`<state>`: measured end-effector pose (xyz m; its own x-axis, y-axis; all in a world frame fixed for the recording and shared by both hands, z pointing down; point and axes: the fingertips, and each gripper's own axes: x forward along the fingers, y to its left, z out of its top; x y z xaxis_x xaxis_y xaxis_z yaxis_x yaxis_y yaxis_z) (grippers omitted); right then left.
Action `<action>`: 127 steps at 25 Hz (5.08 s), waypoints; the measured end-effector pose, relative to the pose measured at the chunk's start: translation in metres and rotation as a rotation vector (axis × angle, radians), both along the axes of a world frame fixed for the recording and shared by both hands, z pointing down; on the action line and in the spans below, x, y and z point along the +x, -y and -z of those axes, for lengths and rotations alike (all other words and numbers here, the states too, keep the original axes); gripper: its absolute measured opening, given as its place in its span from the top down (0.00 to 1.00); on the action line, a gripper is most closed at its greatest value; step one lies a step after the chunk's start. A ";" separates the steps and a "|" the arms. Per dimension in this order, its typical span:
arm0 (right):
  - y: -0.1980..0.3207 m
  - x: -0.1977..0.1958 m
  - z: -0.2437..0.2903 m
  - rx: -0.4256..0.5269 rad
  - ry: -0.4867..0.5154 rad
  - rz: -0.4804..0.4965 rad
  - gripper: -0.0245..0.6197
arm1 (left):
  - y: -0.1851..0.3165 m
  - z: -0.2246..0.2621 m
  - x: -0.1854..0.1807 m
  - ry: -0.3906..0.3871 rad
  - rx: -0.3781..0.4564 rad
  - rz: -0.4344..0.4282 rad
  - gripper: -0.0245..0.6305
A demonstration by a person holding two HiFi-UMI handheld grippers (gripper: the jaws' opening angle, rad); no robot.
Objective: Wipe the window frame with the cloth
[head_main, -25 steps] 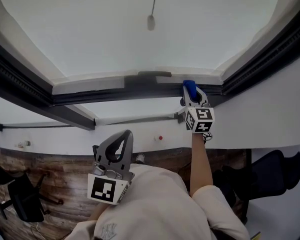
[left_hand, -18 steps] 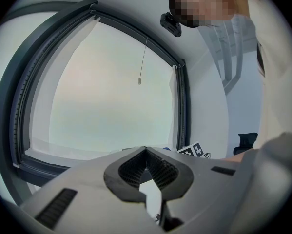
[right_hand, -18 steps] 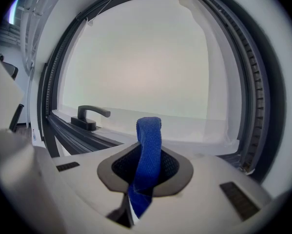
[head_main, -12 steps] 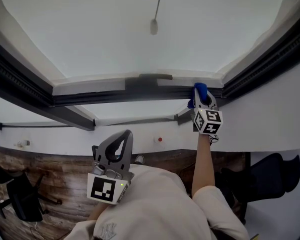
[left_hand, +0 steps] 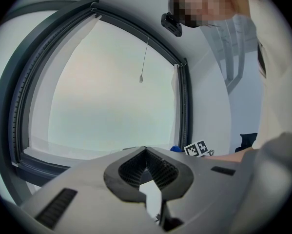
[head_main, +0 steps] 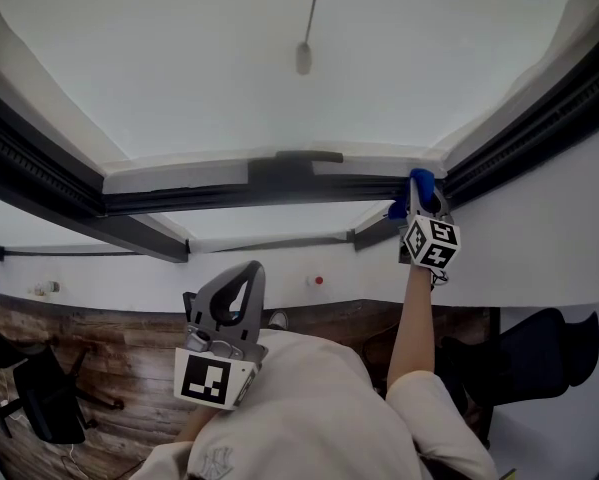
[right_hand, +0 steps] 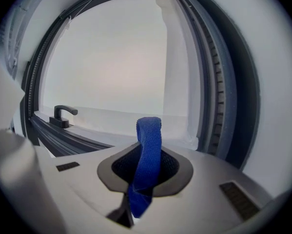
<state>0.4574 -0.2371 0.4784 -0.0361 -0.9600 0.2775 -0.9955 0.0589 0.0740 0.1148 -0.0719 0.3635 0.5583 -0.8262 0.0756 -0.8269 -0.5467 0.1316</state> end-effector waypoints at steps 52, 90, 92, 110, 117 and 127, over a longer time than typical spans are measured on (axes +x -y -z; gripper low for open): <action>-0.045 -0.270 -0.025 -0.025 0.037 0.434 0.87 | -0.039 0.013 -0.054 0.009 0.019 0.026 0.95; -0.040 -0.221 -0.027 -0.053 -0.068 0.378 0.87 | -0.042 0.008 -0.036 0.015 0.019 0.002 0.95; -0.040 -0.215 -0.027 -0.053 -0.066 0.367 0.87 | -0.042 0.009 -0.034 0.013 0.020 -0.001 0.95; -0.039 -0.160 -0.027 -0.052 -0.055 0.265 0.87 | -0.045 0.011 -0.027 0.019 0.031 -0.005 0.95; -0.039 -0.141 -0.027 -0.048 -0.047 0.233 0.87 | -0.044 0.010 -0.021 0.020 0.032 -0.011 0.95; -0.038 -0.118 -0.027 -0.042 -0.033 0.196 0.87 | -0.042 0.009 -0.011 0.017 0.026 -0.019 0.95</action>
<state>0.3390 -0.1988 0.5053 -0.2111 -0.9230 0.3216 -0.9618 0.2548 0.0999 0.1034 -0.0302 0.3549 0.5729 -0.8172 0.0636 -0.8182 -0.5656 0.1031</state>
